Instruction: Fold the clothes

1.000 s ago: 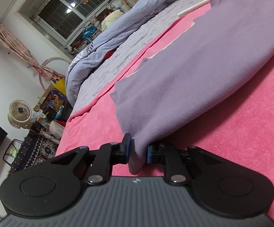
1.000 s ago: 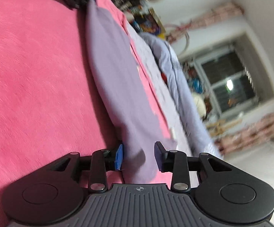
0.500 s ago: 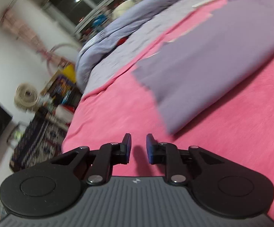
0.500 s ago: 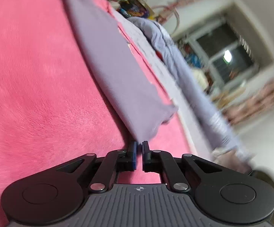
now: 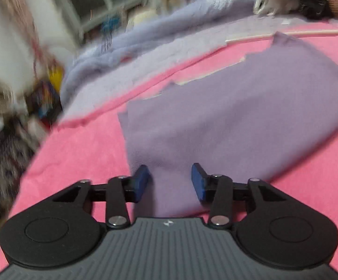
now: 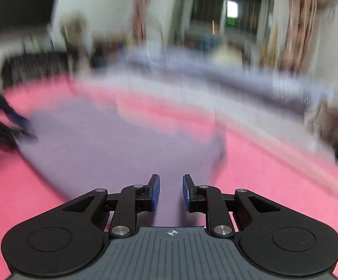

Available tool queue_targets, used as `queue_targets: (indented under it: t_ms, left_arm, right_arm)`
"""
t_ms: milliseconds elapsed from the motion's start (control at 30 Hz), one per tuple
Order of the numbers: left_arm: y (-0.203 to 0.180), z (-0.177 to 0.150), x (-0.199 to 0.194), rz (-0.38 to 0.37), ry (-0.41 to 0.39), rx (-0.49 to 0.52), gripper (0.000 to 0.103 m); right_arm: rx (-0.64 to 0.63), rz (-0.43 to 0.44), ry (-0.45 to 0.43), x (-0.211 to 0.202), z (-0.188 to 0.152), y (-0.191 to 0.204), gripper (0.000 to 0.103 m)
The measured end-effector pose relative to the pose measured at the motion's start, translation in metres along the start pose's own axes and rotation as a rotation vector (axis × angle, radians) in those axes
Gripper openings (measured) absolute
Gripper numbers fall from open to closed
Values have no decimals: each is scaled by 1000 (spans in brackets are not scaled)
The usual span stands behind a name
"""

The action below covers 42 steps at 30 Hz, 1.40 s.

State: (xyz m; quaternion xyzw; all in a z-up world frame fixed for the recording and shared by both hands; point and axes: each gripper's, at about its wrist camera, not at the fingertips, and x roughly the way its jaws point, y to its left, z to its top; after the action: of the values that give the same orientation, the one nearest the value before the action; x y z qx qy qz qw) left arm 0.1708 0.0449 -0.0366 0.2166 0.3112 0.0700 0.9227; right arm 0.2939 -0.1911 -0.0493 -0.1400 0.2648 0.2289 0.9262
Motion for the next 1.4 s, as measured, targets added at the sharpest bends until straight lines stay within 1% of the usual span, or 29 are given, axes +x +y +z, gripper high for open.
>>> queue_targets:
  t_ms: [67,100,133,167,200,267,300,333,367,433,467,500,533,600,667,700,733,833,900,933,1000,1067,1100,1167,1233,1267,1333,1367,1400]
  left_arm:
    - [4,-5,-15,41,5,36,62]
    - [8,-4,-22,46,4,41,64]
    - [12,0,-28,42,-2,31,65]
    - [16,10,-31,18,-18,-4,71]
    - [20,22,-34,-18,-41,-51,77]
    - [24,47,-35,-103,-84,-139,79]
    - [21,57,-30,-154,-96,-171,82]
    - [16,67,-22,-189,-88,-192,83]
    - [9,72,-12,-208,-56,-193,83]
    - [-14,63,13,-212,42,-138,83]
    - [-22,50,21,-205,45,-132,87]
    - [-22,39,22,-196,11,-161,92]
    - [-17,36,19,-206,1,-194,92]
    - [-5,32,25,-268,25,-255,95]
    - [5,29,29,-308,33,-302,96]
    - [5,29,28,-309,26,-300,96]
    - [4,28,29,-303,20,-292,96]
    - [6,27,28,-309,17,-296,96]
    - [5,27,30,-311,18,-299,96]
    - [5,28,30,-308,18,-298,96]
    - [3,30,34,-299,18,-292,96]
    - [2,30,35,-293,19,-289,96]
    - [2,30,35,-290,20,-289,96]
    - [1,31,35,-285,20,-287,96]
    - [0,31,35,-280,19,-284,96]
    - [0,31,35,-279,19,-283,96]
    - [0,30,35,-278,17,-284,96]
    - [0,30,35,-277,17,-285,96]
    - [0,30,35,-275,16,-285,96]
  right_arm:
    - [67,-47,11,-13,-3,-17,24]
    - [100,-71,16,-20,-5,-26,27]
    - [124,-97,19,-27,-6,-34,27]
    - [139,-115,9,-35,-5,-40,27]
    - [173,-99,-18,-43,-2,-45,27]
    - [241,-36,-73,-49,11,-46,27]
    - [234,-11,-79,-46,21,-40,27]
    - [227,15,-85,-42,30,-34,27]
    - [221,41,-90,-39,39,-28,27]
    - [207,92,-102,-32,57,-16,23]
    - [192,117,-93,-26,65,-8,17]
    - [158,140,-57,-17,70,5,12]
    - [118,153,-23,-4,77,19,12]
    - [32,155,36,25,89,47,12]
    - [-26,120,93,66,99,70,11]
    - [-47,93,121,89,103,80,6]
    - [-59,62,141,110,108,86,4]
    - [-22,-44,152,158,126,80,1]
    - [41,-68,171,172,137,70,3]
    - [65,-61,175,173,140,65,5]
    - [109,17,148,159,145,58,8]
    - [112,146,115,134,151,61,10]
    - [93,217,122,124,153,66,12]
    - [1,355,195,112,157,87,12]
    - [-107,432,249,113,154,118,13]
    - [-171,435,254,119,152,136,13]
    - [-235,406,202,133,157,159,13]
    - [-220,397,185,143,162,165,12]
    - [-147,390,190,159,167,164,10]
